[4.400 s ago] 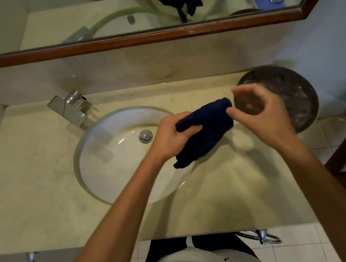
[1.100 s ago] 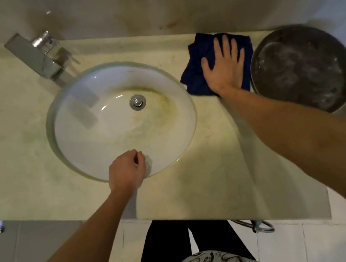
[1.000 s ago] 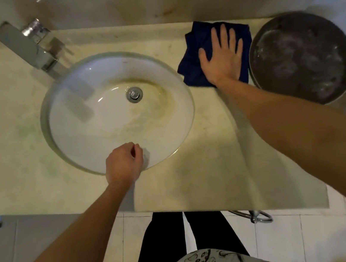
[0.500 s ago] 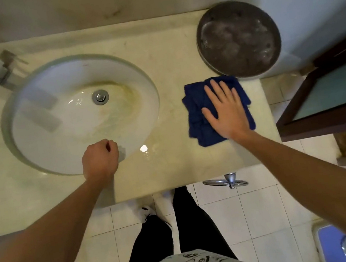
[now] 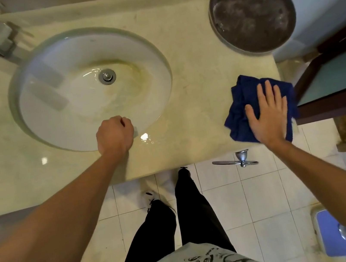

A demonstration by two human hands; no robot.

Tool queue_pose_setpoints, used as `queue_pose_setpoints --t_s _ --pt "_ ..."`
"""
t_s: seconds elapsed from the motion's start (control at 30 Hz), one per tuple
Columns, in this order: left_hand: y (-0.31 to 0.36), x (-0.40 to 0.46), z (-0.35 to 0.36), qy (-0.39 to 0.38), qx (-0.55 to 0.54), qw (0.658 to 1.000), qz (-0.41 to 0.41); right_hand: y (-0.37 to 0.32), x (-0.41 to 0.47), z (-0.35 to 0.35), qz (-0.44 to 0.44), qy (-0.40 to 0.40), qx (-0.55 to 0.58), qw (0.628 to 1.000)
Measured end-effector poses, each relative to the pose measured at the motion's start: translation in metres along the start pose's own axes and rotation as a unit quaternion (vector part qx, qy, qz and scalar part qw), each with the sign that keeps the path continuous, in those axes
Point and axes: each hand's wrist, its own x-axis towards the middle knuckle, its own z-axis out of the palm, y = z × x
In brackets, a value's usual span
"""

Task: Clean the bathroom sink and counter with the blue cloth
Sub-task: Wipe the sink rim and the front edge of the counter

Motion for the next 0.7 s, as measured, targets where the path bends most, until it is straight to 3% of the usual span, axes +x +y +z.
queue_pose_setpoints --t_s 0.17,0.4,0.6,0.7 --pt "0.002 -0.001 -0.001 -0.002 0.002 1.000 0.003 -0.076 -0.011 0.009 -0.038 0.003 -0.018 0.999" --pt "-0.001 0.003 0.000 0.000 0.003 1.000 0.005 -0.166 0.072 0.016 -0.089 -0.005 0.001 0.996" --pt "-0.002 0.004 0.000 0.002 -0.008 1.000 -0.005 -0.158 0.040 0.019 -0.122 -0.002 -0.003 0.993" --pt "-0.007 0.005 -0.002 -0.014 -0.104 0.994 -0.031 -0.158 -0.011 0.021 -0.128 -0.012 -0.010 0.992"
